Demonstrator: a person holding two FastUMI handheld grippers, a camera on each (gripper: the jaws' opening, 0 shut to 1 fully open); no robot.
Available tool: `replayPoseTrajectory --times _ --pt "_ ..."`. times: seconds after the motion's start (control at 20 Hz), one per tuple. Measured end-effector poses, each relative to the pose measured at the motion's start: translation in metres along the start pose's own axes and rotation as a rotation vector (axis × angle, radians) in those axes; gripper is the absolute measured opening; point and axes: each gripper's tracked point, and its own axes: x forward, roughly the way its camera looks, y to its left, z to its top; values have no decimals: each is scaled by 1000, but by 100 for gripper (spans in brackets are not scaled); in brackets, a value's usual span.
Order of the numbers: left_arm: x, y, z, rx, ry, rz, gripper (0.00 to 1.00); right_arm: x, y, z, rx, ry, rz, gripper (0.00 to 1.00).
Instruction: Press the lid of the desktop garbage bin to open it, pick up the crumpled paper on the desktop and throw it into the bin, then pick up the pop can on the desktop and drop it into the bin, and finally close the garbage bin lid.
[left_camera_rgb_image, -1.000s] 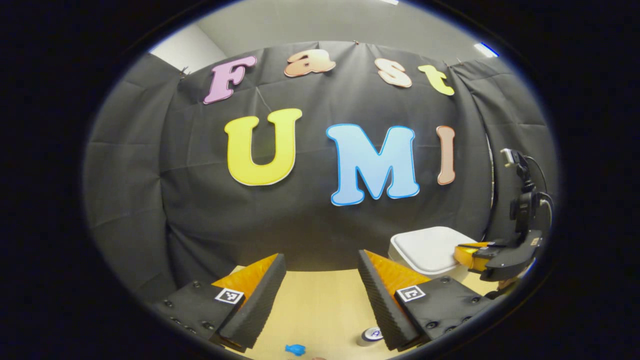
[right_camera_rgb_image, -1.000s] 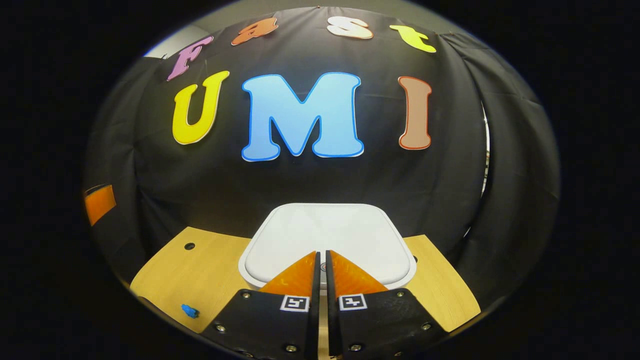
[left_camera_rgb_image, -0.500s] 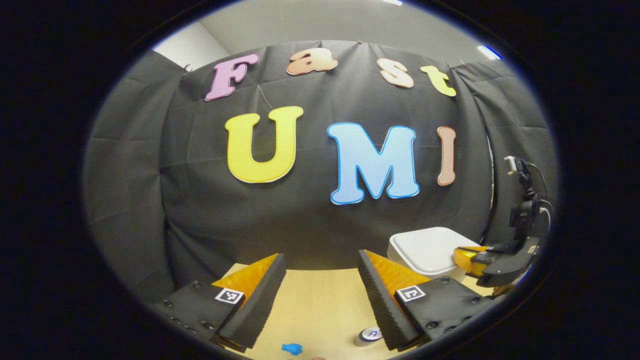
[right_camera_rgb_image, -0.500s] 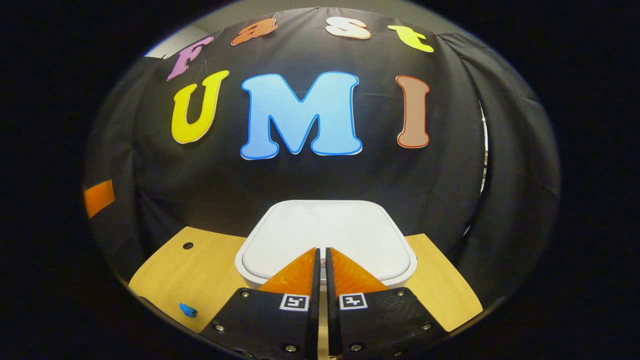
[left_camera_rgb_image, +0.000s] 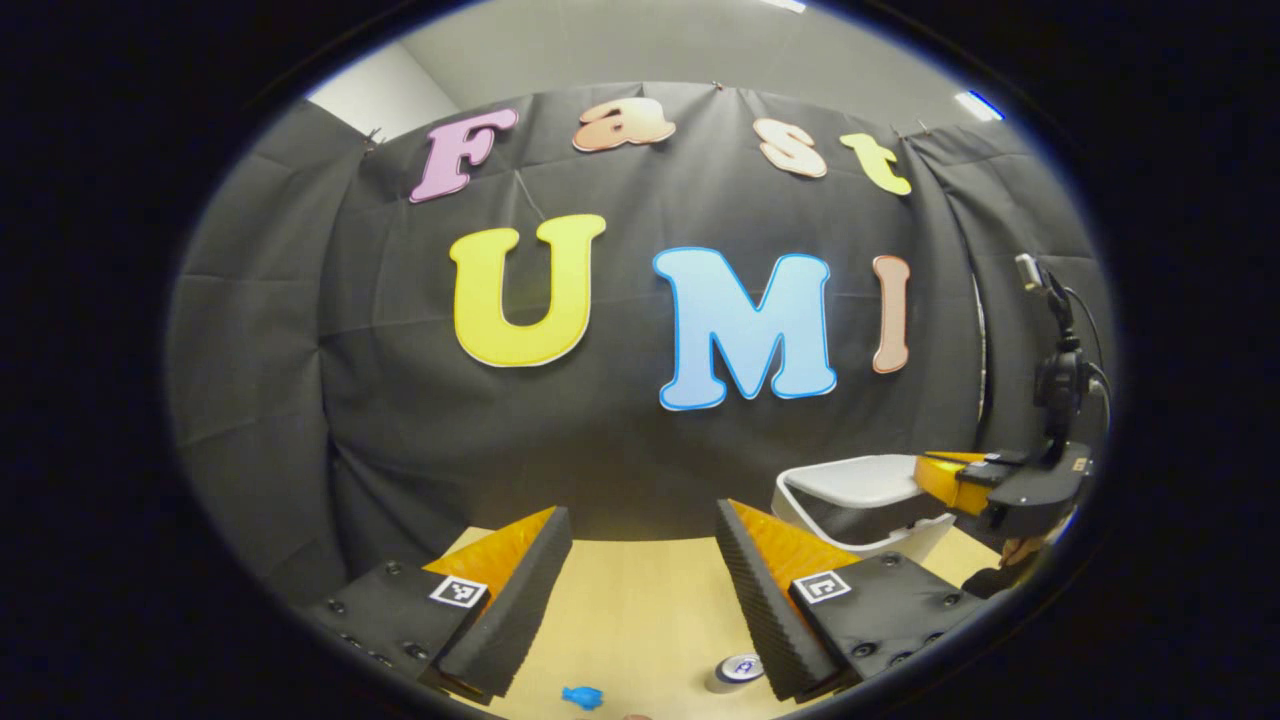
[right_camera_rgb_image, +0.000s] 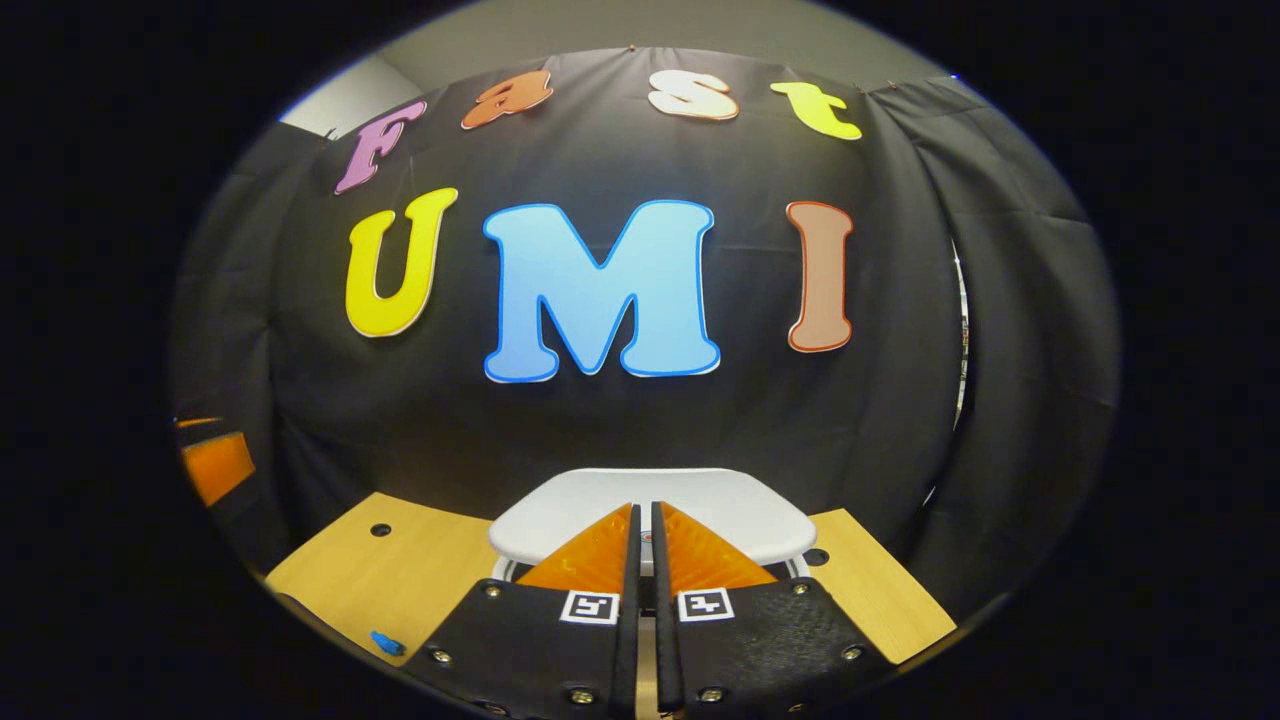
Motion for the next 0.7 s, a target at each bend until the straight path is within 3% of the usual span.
replayPoseTrajectory --times 0.3,0.7 --pt "-6 4 -1 -17 -5 7 95 -11 -4 27 12 -84 -20 7" --pt "-10 25 -27 -16 13 28 96 -23 3 21 -25 -72 -9 7"
